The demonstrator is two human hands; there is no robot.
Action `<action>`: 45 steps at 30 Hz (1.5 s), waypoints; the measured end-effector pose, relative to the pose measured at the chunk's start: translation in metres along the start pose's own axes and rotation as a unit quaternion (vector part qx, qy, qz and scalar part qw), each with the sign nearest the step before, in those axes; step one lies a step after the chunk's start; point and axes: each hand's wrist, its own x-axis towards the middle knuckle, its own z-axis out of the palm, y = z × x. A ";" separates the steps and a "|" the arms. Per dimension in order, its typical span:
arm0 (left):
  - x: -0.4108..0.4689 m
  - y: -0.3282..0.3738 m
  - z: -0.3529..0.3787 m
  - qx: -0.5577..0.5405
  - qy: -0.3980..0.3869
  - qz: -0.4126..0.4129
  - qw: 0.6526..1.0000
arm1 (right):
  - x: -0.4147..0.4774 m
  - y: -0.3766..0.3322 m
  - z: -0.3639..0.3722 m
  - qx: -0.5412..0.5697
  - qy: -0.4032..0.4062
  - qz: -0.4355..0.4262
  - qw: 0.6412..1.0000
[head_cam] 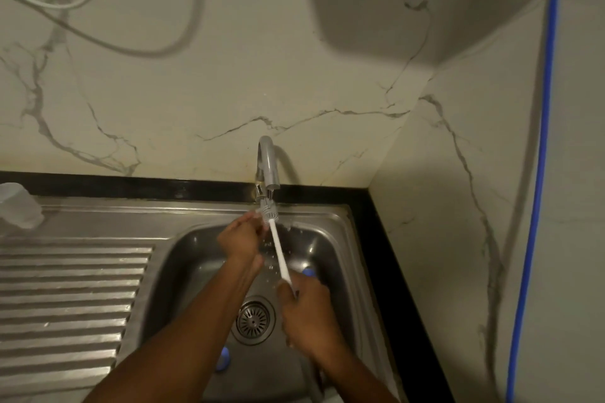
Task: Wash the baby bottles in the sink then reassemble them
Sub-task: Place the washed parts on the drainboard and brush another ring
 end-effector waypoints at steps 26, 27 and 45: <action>0.011 -0.009 0.004 0.111 -0.131 0.031 0.985 | 0.027 0.097 -0.100 -0.128 0.149 -0.007 0.981; 0.009 -0.010 0.004 0.119 -0.130 0.037 0.984 | 0.031 0.113 -0.109 -0.160 0.167 -0.009 0.973; -0.009 -0.015 0.002 0.327 -0.127 0.190 0.917 | 0.060 0.184 -0.118 -0.306 0.235 0.021 0.922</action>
